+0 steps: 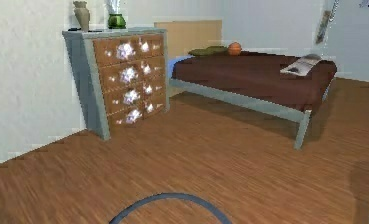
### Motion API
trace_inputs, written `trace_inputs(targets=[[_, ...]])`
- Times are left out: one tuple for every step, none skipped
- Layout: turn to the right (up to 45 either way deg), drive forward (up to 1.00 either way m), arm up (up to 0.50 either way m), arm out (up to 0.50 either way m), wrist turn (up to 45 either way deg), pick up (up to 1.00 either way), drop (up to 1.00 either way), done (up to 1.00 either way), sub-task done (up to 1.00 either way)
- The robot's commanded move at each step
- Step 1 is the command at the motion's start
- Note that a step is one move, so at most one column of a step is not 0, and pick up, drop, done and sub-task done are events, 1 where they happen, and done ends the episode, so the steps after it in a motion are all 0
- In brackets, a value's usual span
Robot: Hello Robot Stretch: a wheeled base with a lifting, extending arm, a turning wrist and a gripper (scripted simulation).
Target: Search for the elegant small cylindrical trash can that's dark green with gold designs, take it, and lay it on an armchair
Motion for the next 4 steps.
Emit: trace_inputs(targets=[[33.0,0.00,0.00,0.00,0.0,0.00,0.00,0.00,0.00],[0.0,1.00,0.00,0.00,0.0,0.00,0.00,0.00,0.00],[0.0,0.40,0.00,0.00,0.0,0.00,0.00,0.00,0.00],[-45.0,0.00,0.00,0.00,0.0,0.00,0.00,0.00,0.00]])
